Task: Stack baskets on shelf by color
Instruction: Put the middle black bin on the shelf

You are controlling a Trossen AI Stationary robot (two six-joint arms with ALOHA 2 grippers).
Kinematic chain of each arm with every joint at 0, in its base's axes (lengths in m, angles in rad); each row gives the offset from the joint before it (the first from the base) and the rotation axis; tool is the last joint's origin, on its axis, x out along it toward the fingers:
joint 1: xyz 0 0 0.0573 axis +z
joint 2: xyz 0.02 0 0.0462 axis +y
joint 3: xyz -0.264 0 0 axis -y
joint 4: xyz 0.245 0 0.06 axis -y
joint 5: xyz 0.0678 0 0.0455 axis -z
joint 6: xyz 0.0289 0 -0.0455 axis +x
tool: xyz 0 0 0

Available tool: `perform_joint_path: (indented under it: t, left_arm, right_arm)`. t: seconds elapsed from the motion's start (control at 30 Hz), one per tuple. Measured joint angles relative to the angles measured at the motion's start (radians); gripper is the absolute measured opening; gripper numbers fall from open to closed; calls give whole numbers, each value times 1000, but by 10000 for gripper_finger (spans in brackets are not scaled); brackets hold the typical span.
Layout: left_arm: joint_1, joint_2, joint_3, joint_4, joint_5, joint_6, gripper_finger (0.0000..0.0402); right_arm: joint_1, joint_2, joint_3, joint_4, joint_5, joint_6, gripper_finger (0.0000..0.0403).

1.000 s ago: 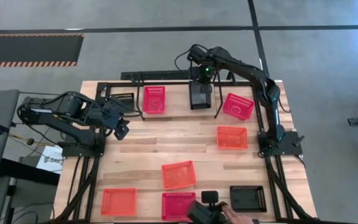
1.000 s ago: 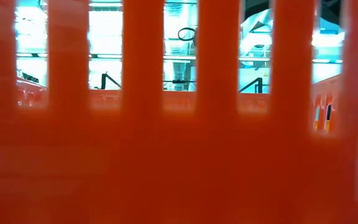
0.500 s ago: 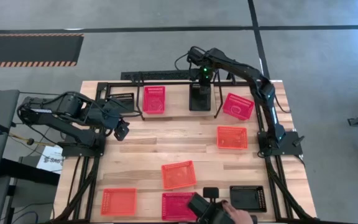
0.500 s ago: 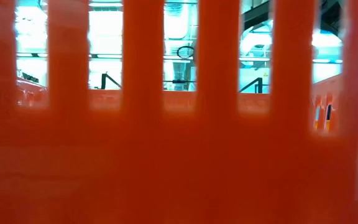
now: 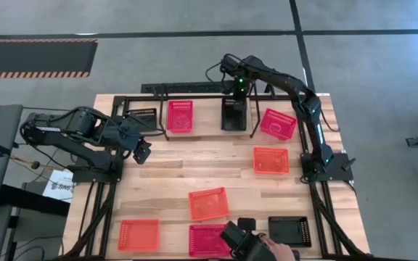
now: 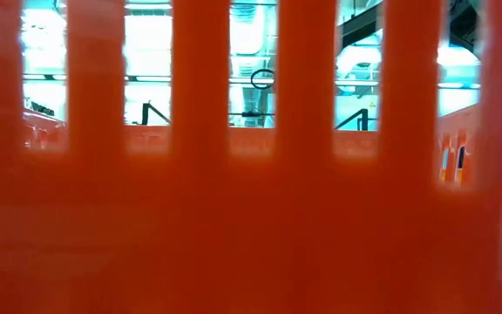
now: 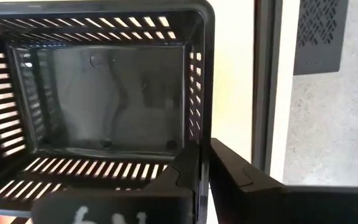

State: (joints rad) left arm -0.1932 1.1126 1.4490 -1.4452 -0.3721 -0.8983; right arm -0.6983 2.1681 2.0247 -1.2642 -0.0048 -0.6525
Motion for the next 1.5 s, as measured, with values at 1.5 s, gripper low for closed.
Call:
perform_joint_path:
  t: [1.5]
  left_arm:
    - [0, 0, 0, 0, -2, -3, 187]
  right_arm:
    - [4, 43, 43, 58, 88, 43, 149]
